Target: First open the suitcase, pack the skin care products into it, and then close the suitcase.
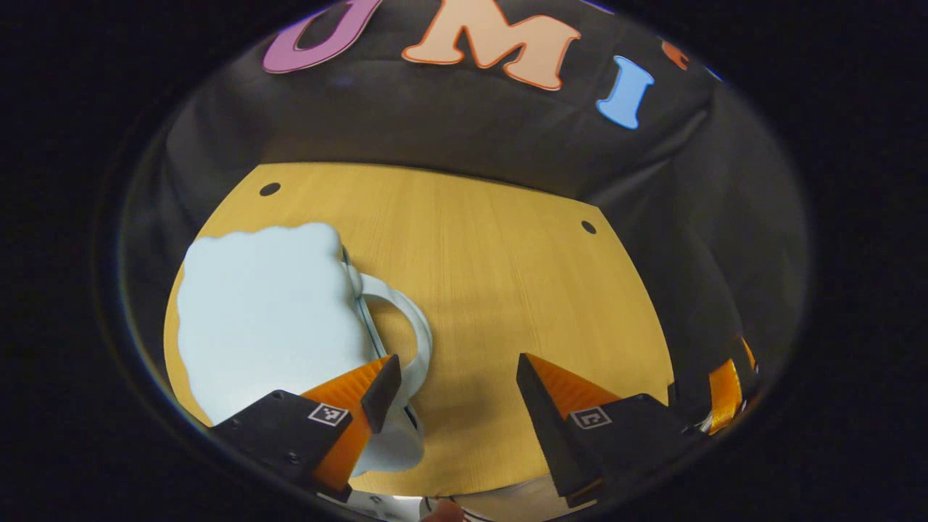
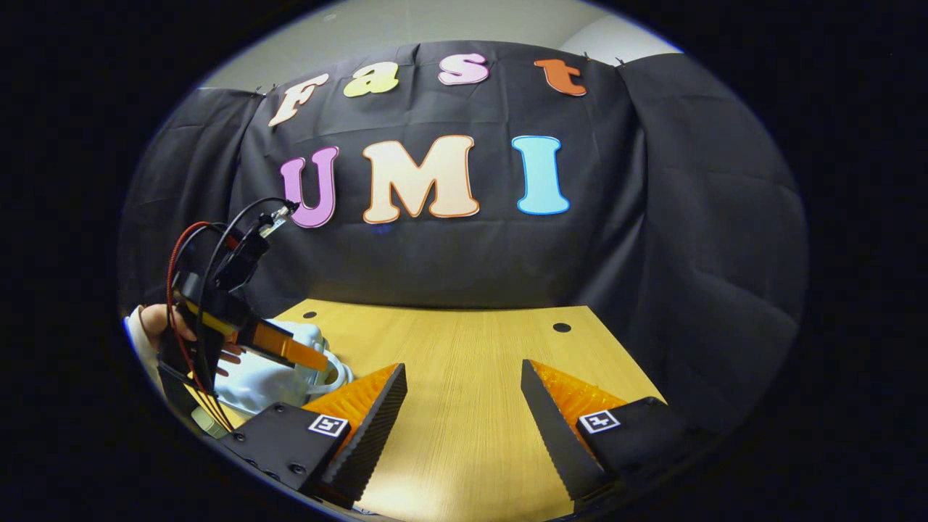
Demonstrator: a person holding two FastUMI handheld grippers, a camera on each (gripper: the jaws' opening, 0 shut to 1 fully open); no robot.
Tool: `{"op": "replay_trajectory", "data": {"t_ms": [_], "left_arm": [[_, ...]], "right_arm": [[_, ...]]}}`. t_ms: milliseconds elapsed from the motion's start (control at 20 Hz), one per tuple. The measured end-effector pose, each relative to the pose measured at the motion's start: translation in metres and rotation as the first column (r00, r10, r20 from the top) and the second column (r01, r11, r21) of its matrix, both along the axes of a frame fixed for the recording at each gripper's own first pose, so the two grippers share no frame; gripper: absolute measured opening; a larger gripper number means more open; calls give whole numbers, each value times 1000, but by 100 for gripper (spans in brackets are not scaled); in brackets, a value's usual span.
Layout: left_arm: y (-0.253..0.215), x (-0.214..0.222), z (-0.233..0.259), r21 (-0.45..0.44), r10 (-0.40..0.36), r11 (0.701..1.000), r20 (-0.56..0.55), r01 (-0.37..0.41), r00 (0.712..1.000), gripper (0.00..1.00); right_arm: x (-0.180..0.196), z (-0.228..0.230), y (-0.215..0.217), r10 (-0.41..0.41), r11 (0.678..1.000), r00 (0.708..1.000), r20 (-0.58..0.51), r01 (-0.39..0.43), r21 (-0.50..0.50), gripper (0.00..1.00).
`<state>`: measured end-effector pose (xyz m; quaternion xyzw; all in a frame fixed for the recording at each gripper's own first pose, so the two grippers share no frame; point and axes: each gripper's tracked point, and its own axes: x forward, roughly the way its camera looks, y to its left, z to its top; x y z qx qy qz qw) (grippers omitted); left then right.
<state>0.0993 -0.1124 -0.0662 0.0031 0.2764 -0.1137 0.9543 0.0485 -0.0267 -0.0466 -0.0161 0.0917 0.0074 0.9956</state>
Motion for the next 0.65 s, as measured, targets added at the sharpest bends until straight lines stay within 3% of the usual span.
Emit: {"op": "replay_trajectory", "data": {"t_ms": [300, 650], "left_arm": [[-47, -39, -6, 55, -95, 994, 27, 93, 995, 95], [-58, -57, -28, 48, -85, 995, -17, 85, 996, 95]], "right_arm": [[-14, 1, -3, 13, 1000, 1000, 8, -13, 8, 99], [-25, -1, -15, 15, 1000, 1000, 26, -15, 1, 99]]}}
